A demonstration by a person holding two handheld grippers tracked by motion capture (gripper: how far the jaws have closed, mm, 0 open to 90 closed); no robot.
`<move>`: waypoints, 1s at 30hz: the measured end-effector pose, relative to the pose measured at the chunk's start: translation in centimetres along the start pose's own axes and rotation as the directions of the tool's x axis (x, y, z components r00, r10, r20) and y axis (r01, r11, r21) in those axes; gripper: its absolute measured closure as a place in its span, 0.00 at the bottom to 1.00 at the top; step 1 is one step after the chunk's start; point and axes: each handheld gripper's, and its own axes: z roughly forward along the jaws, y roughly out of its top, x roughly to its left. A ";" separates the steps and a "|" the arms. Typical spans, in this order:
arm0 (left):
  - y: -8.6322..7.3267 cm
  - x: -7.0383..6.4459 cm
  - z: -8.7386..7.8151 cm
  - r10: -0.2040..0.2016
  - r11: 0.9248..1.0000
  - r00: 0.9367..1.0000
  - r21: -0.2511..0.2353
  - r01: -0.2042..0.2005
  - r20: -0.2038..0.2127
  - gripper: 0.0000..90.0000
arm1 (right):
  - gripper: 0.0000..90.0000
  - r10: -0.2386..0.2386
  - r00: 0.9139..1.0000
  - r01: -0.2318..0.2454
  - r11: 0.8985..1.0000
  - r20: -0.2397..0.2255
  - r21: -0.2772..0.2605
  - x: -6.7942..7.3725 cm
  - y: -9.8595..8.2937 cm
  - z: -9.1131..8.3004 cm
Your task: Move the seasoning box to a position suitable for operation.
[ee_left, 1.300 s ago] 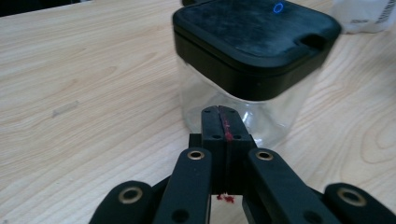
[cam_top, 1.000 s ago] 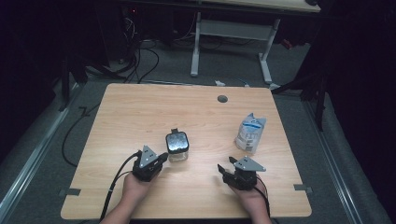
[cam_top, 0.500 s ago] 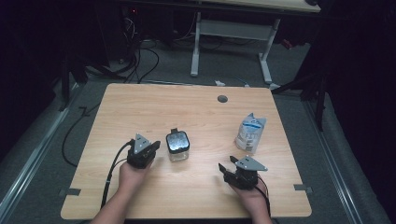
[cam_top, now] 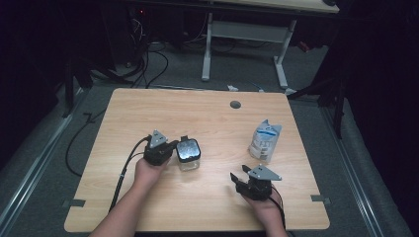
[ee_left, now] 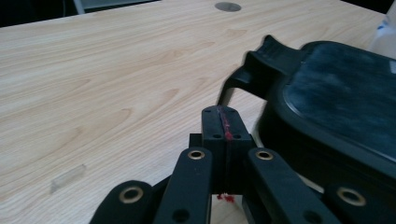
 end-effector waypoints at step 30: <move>-0.9 -3.7 -4.6 0.013 1.000 1.000 -0.004 -0.013 0.001 0.80 | 0.53 -0.013 1.000 0.013 1.000 0.017 0.011 0.3 0.3 0.3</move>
